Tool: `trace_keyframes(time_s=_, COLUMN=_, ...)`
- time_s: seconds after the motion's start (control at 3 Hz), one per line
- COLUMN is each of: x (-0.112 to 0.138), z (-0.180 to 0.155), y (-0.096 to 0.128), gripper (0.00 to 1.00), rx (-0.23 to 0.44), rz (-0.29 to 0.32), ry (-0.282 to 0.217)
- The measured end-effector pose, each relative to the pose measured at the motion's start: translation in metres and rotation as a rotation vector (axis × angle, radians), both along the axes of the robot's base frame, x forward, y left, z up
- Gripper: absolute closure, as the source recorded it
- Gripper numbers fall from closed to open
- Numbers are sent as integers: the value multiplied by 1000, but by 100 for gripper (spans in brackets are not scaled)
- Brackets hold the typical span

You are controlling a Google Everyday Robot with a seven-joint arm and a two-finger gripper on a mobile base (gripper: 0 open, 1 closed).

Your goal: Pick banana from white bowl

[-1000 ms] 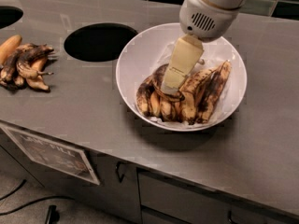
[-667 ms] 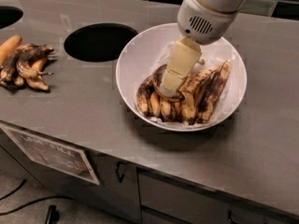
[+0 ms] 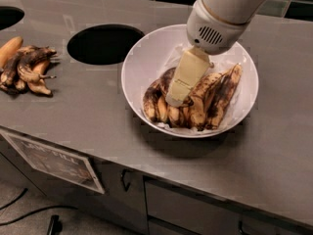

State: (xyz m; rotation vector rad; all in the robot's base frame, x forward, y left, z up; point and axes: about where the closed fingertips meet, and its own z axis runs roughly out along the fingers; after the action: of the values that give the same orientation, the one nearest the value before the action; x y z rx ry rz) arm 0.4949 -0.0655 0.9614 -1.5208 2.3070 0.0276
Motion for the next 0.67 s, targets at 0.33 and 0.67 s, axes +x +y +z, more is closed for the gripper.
trace_keyframes(time_s=0.33, x=1, z=-4, y=1, gripper=0, rx=5, rz=4, ry=9)
trace_keyframes(time_s=0.67, x=3, z=-11, y=5, gripper=0, rx=7, rz=19, ry=26)
